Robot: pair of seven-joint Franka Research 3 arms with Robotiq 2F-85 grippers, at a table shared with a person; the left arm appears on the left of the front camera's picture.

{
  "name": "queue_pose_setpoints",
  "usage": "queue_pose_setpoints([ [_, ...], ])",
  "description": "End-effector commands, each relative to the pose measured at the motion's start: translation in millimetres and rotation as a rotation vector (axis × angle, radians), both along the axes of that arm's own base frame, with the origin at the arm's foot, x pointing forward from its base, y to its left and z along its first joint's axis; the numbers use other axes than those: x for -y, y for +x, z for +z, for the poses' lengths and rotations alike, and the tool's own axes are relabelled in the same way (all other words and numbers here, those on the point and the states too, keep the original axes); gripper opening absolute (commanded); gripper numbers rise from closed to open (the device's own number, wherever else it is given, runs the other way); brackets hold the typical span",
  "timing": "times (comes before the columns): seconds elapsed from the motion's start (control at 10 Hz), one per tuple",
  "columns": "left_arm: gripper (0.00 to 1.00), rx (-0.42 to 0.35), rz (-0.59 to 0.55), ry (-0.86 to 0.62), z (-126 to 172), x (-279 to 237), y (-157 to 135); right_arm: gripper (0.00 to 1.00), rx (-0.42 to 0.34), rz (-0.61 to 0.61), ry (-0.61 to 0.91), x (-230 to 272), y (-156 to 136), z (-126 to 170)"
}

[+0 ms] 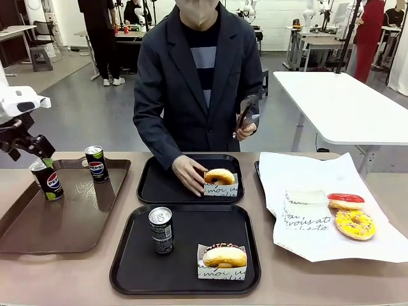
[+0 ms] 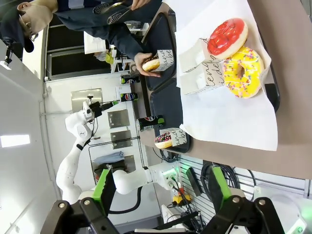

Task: Set up donuts and drinks on trays.
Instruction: Pick up one Pepsi coke from the Handle tray and place it on the Flat Tray without a Pepsi coke.

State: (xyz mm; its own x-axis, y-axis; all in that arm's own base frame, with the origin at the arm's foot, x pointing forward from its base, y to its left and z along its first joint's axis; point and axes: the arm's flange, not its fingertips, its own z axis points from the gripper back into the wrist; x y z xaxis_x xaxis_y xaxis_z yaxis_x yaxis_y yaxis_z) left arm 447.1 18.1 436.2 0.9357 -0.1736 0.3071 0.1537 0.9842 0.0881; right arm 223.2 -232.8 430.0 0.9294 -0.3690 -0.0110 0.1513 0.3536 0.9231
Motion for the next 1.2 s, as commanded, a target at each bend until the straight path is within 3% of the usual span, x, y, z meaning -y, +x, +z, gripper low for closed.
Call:
queue_pose_setpoints([
  [0.0,1.0,0.034,0.053,0.004,-13.5,5.2,-1.7,1.0,0.031,-0.005,0.022,-1.8,1.9,-0.3],
  [0.7,1.0,0.018,0.023,-0.013,-10.2,6.8,0.5,1.0,0.031,-0.005,0.022,-1.8,1.9,-0.3],
  [0.8,1.0,0.014,0.041,0.019,-13.5,6.6,17.5,1.0,0.031,-0.005,0.022,-1.8,1.9,-0.3],
  [0.9,1.0,-0.039,0.096,0.028,-18.2,4.6,33.8,1.0,0.031,-0.005,0.022,-1.8,1.9,-0.3],
  [1.1,1.0,-0.078,0.155,0.037,-26.3,-1.0,46.1,1.0,0.031,-0.005,0.022,-1.8,1.9,-0.3],
])
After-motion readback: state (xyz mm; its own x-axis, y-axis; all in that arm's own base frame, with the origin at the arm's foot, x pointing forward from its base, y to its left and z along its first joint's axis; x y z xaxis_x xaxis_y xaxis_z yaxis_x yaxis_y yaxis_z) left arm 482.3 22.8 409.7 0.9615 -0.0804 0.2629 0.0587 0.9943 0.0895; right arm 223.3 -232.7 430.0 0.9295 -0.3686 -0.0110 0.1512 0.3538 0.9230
